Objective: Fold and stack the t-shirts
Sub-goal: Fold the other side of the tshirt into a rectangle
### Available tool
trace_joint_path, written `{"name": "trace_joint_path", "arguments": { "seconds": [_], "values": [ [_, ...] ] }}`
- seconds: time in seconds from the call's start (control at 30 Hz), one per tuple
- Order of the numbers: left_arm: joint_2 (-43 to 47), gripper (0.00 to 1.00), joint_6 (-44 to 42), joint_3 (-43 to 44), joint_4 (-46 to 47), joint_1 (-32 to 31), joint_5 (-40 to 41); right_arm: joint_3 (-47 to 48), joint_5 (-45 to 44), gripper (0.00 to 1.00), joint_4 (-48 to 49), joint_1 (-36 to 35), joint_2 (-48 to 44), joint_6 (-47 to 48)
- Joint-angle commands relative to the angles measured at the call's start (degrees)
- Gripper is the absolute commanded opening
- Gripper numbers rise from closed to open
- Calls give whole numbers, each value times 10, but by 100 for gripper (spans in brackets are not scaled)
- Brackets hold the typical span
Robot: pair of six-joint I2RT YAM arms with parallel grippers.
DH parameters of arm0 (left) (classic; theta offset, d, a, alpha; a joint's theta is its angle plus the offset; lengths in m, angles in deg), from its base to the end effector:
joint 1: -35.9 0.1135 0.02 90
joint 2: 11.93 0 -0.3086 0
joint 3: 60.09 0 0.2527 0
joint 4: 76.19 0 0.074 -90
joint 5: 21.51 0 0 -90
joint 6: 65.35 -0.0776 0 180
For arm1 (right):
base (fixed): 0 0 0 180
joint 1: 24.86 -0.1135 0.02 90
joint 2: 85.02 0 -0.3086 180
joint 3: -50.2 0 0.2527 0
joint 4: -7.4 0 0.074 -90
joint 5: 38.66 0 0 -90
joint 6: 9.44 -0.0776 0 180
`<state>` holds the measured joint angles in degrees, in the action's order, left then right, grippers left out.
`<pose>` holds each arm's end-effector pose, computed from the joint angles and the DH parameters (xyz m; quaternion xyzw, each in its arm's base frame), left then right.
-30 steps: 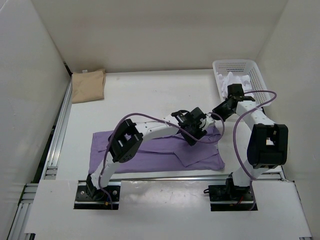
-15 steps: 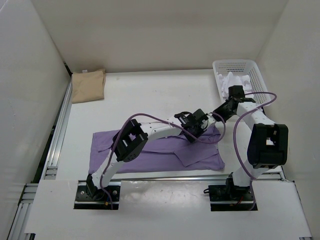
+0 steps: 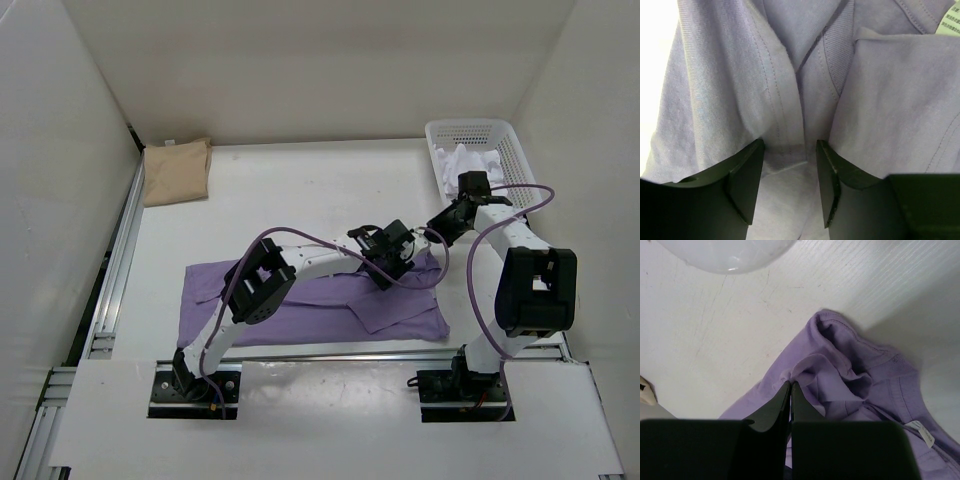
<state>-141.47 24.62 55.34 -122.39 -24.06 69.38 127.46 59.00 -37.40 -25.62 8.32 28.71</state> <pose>0.2697 -0.4639 0.1582 0.4815 0.8381 -0.1215 0.2257 0.3541 0.0150 0.2197 0.4013 0.8786 0.1691 0.1962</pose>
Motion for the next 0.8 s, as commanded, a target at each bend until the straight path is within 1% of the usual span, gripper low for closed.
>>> {"name": "trace_joint_path", "arguments": {
  "seconds": [0.0, 0.03, 0.13, 0.17, 0.23, 0.4, 0.43, 0.5, 0.53, 0.6, 0.63, 0.73, 0.77],
  "values": [
    [23, 53, 0, -6, -4, 0, -5, 4, -2, 0, 9, 8, -25, 10],
    [23, 45, 0, -6, -4, 0, -5, 4, -2, 0, 9, 8, -25, 10],
    [23, 29, 0, -6, -4, 0, 0, -2, -2, 0, 9, 8, -30, 10],
    [23, 18, 0, -6, -4, 0, 0, -2, -2, 0, 9, 8, -30, 15],
    [28, 10, 0, -6, -4, 0, 5, -2, -2, 0, 9, 8, -30, 15],
    [40, 10, 0, -6, -4, 0, 18, 4, 4, 0, 9, 8, -35, 35],
    [55, 10, 0, -6, -4, 0, 18, 4, 4, 0, 9, 8, -35, 46],
    [60, 17, 0, -12, -4, 0, 23, 4, 4, 0, 3, 8, -41, 57],
    [70, 24, 0, -12, -4, 0, 23, 4, 4, 0, -2, 8, -47, 62],
    [77, 30, 0, -18, -4, 0, 23, -2, 4, 0, -2, 8, -47, 69],
    [77, 32, 0, -18, -4, 0, 23, -8, 9, 0, -2, 8, -47, 69],
    [77, 32, 0, -24, -4, 0, 23, -14, 16, 0, -2, 8, -53, 69],
    [77, 30, 0, -24, -4, 0, 23, -20, 16, 0, -2, 8, -53, 69]
  ]
}}
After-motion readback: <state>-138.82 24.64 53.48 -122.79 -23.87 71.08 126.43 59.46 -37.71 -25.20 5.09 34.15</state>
